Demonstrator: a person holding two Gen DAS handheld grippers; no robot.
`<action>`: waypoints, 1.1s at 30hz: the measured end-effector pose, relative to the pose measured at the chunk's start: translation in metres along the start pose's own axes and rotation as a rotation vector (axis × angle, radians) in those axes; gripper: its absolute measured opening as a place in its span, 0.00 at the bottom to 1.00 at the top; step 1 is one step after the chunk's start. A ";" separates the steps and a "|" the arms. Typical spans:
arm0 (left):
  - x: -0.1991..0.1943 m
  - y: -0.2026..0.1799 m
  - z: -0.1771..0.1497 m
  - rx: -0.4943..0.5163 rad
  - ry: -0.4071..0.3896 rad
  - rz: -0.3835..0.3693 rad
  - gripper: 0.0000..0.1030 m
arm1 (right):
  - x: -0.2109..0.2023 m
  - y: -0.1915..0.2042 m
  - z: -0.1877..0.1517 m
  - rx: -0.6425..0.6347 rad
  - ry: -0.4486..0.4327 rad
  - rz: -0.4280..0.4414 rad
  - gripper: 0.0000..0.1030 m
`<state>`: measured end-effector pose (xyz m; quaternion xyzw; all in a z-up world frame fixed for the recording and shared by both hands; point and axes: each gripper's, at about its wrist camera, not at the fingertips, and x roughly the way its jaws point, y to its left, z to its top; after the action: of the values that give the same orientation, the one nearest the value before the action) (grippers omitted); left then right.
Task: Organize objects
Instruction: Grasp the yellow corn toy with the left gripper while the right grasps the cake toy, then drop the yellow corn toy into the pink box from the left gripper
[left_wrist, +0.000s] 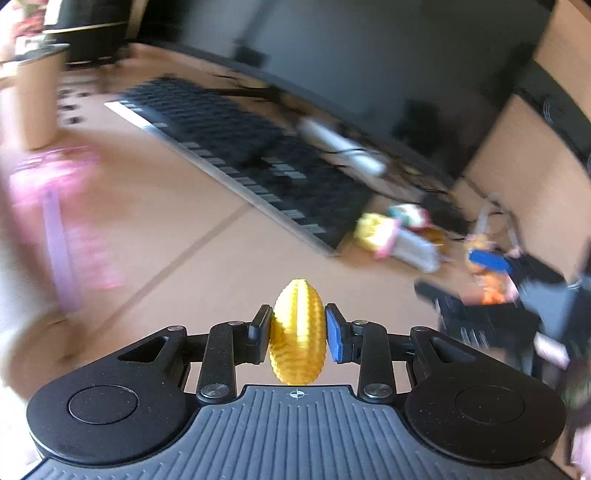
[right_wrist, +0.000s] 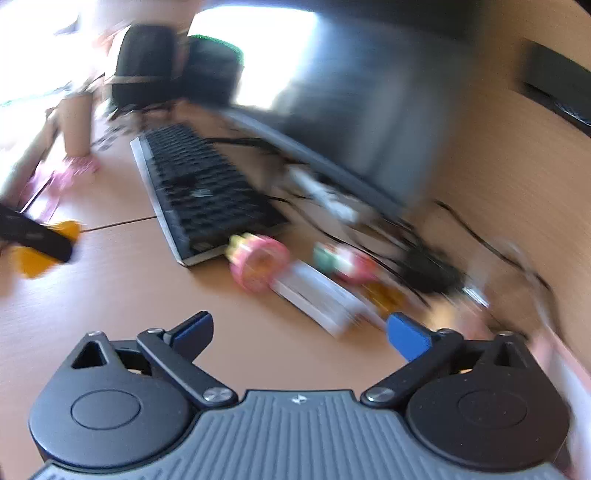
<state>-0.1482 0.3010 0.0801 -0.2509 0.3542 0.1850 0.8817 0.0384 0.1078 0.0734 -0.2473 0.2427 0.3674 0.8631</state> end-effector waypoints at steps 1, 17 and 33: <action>-0.005 0.009 -0.003 0.001 -0.002 0.024 0.33 | 0.016 0.006 0.008 -0.030 0.017 0.016 0.85; 0.009 0.023 -0.012 0.077 0.069 -0.066 0.33 | 0.077 0.036 0.030 -0.117 0.140 0.070 0.52; 0.033 -0.179 -0.051 0.566 0.236 -0.518 0.33 | -0.174 -0.019 -0.107 0.342 0.211 -0.248 0.52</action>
<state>-0.0632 0.1323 0.0802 -0.0986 0.4149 -0.1784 0.8867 -0.0794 -0.0579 0.1012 -0.1624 0.3580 0.1842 0.9009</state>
